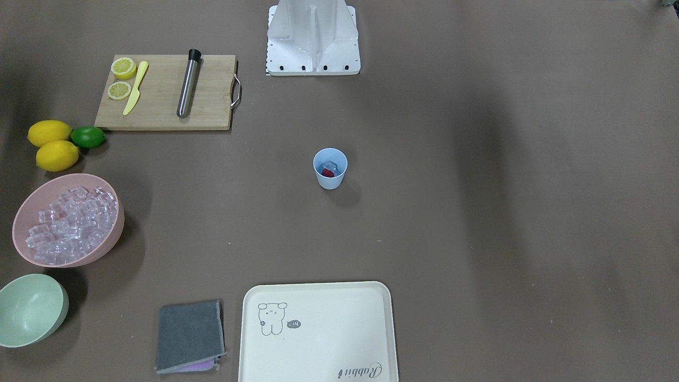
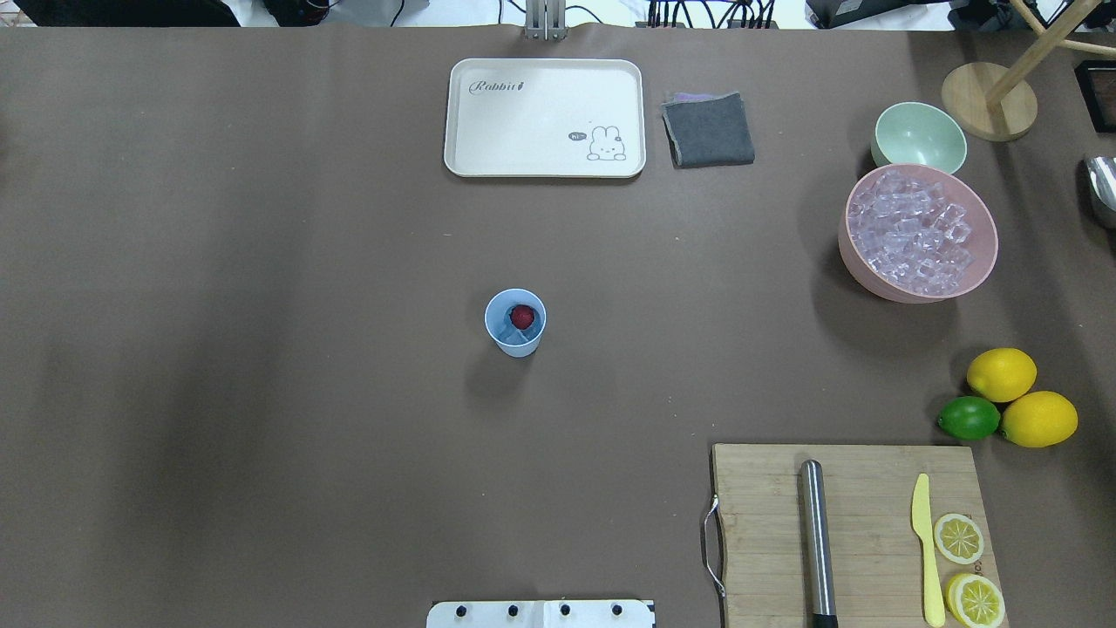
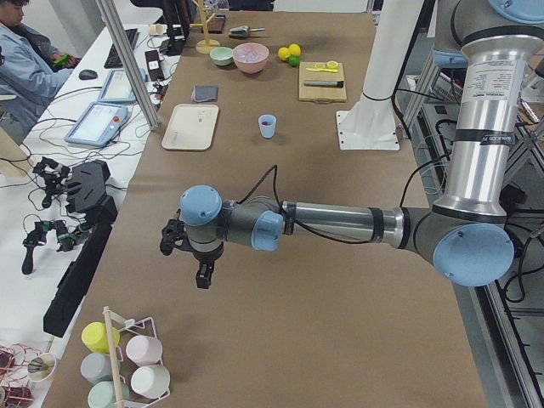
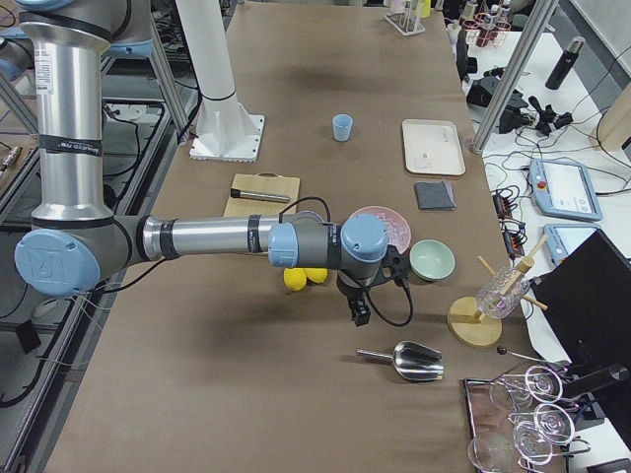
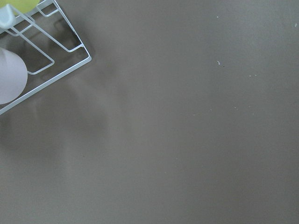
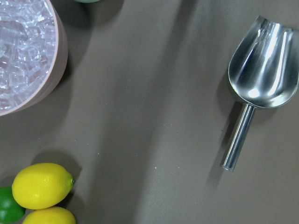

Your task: Put ice and strawberries in cup

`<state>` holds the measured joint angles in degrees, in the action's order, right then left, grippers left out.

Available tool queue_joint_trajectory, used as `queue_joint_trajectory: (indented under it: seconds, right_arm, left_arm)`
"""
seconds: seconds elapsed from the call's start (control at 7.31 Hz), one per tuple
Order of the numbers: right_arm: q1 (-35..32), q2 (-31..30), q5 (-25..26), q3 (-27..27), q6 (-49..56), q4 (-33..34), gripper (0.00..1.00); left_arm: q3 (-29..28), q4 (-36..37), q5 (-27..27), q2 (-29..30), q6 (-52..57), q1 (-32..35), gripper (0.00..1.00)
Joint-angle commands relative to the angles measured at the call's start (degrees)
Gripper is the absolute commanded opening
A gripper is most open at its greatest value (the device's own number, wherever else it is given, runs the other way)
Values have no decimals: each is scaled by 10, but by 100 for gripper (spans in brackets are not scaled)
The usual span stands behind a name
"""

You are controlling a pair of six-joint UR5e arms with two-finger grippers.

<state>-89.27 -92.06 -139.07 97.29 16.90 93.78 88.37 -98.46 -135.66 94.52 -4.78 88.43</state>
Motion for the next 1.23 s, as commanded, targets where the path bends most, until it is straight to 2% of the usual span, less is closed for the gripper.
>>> queue_joint_trajectory:
  seconds: [0.0, 0.55, 1.09]
  right_arm:
    - [1, 12, 0, -23, -6, 0, 99]
    - [8, 37, -1, -57, -7, 0, 99]
    - [7, 60, -1, -55, -8, 1, 99]
  left_arm:
    - [-12, -1, 4, -2, -2, 0, 98]
    - [-25, 2, 2, 8, -5, -5, 98]
    - [-25, 1, 5, 4, -3, -5, 98]
